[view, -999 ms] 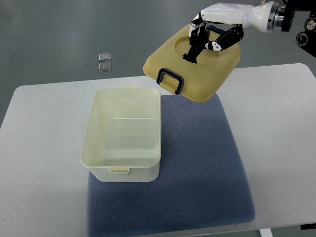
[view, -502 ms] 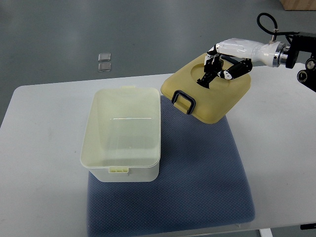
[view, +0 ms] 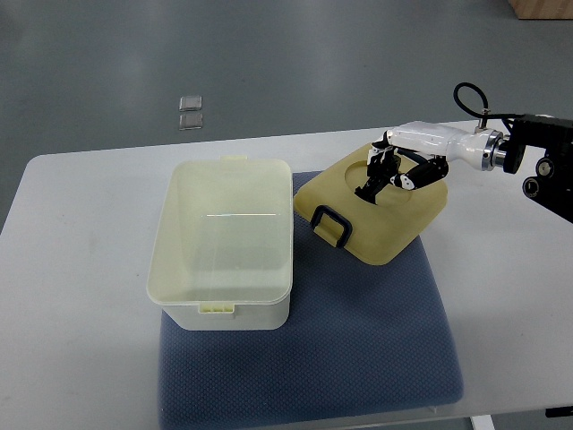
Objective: Open white storage box with right hand
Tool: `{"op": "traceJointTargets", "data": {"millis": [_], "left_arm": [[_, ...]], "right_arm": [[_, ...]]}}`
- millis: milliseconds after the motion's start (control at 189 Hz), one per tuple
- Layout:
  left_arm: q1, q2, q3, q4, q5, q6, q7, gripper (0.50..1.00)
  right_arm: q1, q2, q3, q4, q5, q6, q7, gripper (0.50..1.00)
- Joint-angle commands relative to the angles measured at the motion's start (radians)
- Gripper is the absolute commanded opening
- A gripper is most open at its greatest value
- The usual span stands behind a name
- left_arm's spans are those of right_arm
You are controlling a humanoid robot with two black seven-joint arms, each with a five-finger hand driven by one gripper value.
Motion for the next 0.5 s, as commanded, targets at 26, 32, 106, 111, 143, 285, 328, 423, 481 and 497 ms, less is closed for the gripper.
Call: {"op": "traceJointTargets", "data": {"millis": [26,32,106,111,143,285,328,423,481,497], "left_arm": [[0.0,0.0,0.0,0.0,0.0,0.0,0.0,1.0],[0.0,0.0,0.0,0.0,0.0,0.0,0.0,1.0],[0.0,0.0,0.0,0.0,0.0,0.0,0.0,1.0],[0.0,0.0,0.0,0.0,0.0,0.0,0.0,1.0],[0.0,0.0,0.0,0.0,0.0,0.0,0.0,1.0],[0.0,0.0,0.0,0.0,0.0,0.0,0.0,1.0],[0.0,0.0,0.0,0.0,0.0,0.0,0.0,1.0],[0.0,0.0,0.0,0.0,0.0,0.0,0.0,1.0],[0.0,0.0,0.0,0.0,0.0,0.0,0.0,1.0],[0.0,0.0,0.0,0.0,0.0,0.0,0.0,1.0]], "right_arm": [[-0.024,0.02,0.0,-0.001,0.0,-0.01,0.0,0.527],[-0.024,0.02,0.0,-0.001,0.0,-0.01,0.0,0.527],[-0.026,0.027,0.003,-0.001,0.003,-0.01,0.0,0.67],[-0.026,0.027,0.003,-0.001,0.003,-0.01,0.0,0.67],[-0.026,0.032,0.003,-0.001,0.005,-0.01,0.0,0.752],[-0.029,0.033,0.007,-0.001,0.028,-0.005,0.0,0.856],[-0.029,0.033,0.008,-0.001,0.035,-0.003,0.0,0.86],[-0.029,0.03,0.014,0.001,0.06,0.0,0.0,0.881],[-0.026,0.026,0.017,0.001,0.101,0.001,0.0,0.915],[-0.026,0.024,0.017,0.001,0.11,0.001,0.0,0.915]]}}
